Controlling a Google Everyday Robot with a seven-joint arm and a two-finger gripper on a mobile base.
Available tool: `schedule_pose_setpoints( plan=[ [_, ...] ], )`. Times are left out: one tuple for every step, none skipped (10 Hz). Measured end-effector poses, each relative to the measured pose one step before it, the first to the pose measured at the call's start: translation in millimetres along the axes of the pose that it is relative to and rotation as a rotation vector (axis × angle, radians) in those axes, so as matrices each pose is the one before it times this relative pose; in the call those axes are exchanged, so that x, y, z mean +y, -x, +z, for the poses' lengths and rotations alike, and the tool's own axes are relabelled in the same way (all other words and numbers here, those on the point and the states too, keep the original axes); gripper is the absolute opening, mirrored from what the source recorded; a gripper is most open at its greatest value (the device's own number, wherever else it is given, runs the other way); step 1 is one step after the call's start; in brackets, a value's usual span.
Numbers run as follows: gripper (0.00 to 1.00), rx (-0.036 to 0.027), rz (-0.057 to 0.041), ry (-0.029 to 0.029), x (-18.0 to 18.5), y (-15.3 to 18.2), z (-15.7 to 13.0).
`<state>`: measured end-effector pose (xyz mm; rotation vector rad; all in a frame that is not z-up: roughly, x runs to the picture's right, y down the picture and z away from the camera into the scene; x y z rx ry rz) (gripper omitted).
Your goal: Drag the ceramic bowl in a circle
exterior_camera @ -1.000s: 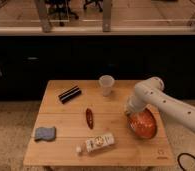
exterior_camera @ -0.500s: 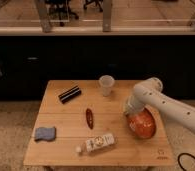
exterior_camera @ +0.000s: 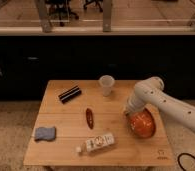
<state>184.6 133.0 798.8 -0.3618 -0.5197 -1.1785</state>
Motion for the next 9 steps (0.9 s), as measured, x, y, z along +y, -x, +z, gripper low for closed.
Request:
schedule_pose_setpoints(
  plan=[
    [0.03,-0.00148,0.00097,-0.00285,0.64,-0.47,-0.14],
    [0.03,-0.00131,-0.00163,-0.00142,1.43,-0.19,-0.18],
    [0.03,0.00267,-0.0097,0.0022,-0.82,0.65,-0.75],
    [0.03,0.00097,-0.02081,0.00224,-7.35,2.11,1.46],
    [0.03,0.00054,-0.01312,0.00028,-7.17,1.14,1.25],
    [0.03,-0.00029,-0.00357,-0.00105,-4.51,0.93,0.77],
    [0.03,0.0007,-0.00336,0.00163,-0.36,0.21,0.43],
    [0.03,-0.00016,-0.00311,-0.00192,0.54,0.39,-0.29],
    [0.07,-0.00011,-0.00134,-0.0069,3.79,-2.37,-2.4]
  ],
)
